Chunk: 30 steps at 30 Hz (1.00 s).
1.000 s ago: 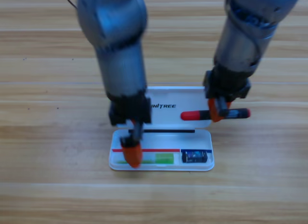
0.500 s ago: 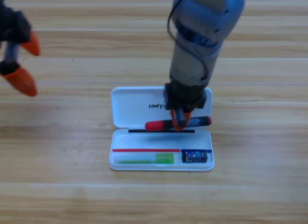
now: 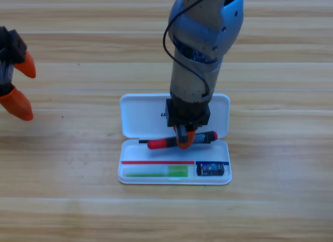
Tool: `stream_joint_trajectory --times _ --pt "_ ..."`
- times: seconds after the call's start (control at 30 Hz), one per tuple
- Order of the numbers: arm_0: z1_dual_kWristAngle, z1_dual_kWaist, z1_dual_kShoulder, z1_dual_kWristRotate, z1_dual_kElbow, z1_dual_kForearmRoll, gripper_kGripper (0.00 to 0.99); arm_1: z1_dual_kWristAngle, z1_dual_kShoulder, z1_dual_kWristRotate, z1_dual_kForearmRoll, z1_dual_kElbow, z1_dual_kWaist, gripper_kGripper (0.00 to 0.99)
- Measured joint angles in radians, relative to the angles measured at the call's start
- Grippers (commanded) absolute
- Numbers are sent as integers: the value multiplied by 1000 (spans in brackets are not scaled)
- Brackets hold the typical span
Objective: Clean up eraser and pencils
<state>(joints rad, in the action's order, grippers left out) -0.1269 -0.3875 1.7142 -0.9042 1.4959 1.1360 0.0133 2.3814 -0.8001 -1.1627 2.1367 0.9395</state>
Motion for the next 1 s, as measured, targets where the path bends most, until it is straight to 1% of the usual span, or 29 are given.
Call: stream_joint_trajectory --times 0.2,0.3,0.43,0.57,0.63,0.7,0.73,0.8,0.83,0.9,0.93,0.97,1.0 --pt "0 0 0 0 -3 -3 990 -3 -7 35 0 -1 2 917" --pt "-2 0 0 0 -3 -3 990 -36 -45 48 0 -29 2 917" --pt "-10 0 0 0 -2 -6 990 -156 -208 75 0 -125 5 917" --pt "-27 2 1 7 19 -7 990 -269 -439 129 4 -213 5 931" --pt "-38 2 9 18 55 -7 990 -301 -556 155 22 -290 5 933" --pt "-54 3 30 28 110 -17 979 -312 -641 169 48 -375 5 939" --pt "-61 4 47 31 143 -29 951 -312 -689 187 87 -433 5 940" --pt "-86 10 100 33 219 -55 859 -312 -760 212 156 -534 4 943" --pt "-110 17 135 34 267 -63 818 -312 -800 228 212 -598 4 945" --pt "-164 32 211 34 350 -77 698 -312 -872 251 279 -689 4 948" --pt "-198 45 262 34 400 -83 623 -311 -906 274 307 -719 4 948" --pt "-223 56 304 36 440 -83 509 -301 -936 312 323 -733 4 946" --pt "-248 64 344 37 476 -84 370 -301 -960 327 340 -744 1 948"
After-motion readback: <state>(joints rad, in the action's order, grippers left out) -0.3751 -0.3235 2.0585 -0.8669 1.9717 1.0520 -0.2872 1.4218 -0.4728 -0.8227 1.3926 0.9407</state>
